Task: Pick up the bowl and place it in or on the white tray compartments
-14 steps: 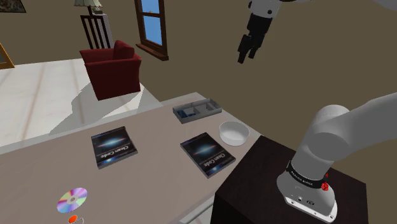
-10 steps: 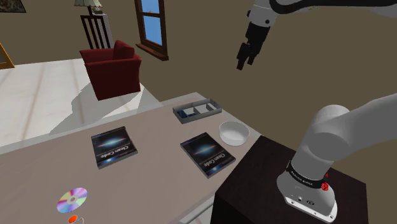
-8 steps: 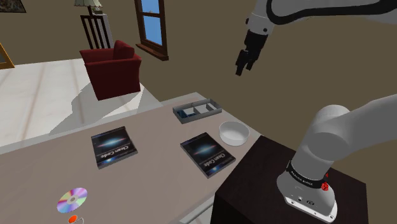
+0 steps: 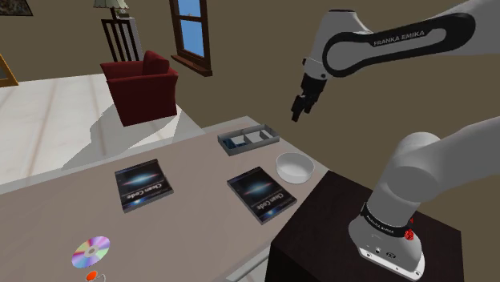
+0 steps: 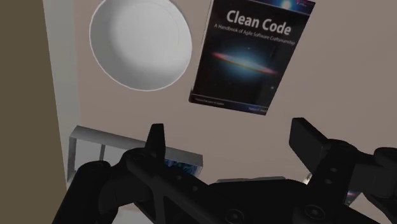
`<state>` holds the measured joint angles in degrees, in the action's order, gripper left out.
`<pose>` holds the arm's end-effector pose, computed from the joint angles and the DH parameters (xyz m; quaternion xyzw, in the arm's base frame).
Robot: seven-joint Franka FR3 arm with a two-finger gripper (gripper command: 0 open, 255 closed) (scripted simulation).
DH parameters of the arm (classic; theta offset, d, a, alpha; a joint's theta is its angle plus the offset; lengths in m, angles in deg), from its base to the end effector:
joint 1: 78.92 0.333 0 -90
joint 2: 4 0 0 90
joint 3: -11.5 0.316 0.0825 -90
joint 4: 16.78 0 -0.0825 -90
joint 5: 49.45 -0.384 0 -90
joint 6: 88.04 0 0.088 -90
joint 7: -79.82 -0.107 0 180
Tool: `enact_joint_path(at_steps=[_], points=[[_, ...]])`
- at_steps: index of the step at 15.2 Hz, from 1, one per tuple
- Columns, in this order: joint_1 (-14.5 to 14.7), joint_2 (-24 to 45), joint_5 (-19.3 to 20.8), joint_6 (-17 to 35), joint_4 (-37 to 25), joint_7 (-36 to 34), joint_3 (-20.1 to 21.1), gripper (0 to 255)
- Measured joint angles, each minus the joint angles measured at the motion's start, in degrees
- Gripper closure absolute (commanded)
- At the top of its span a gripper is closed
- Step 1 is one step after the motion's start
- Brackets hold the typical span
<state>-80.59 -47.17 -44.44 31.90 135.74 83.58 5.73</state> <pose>0.3369 -0.0492 0.4802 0.9958 -0.0033 0.0907 0.0131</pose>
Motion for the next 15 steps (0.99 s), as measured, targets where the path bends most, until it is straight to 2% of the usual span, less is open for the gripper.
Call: enact_joint_path(at_steps=[7,15], points=[[-1.1,7.6,1.5,16.6,9.1,1.3,-2.6,0],[-0.6,25.1,1.4,38.7,13.8,2.9,-5.4,0]])
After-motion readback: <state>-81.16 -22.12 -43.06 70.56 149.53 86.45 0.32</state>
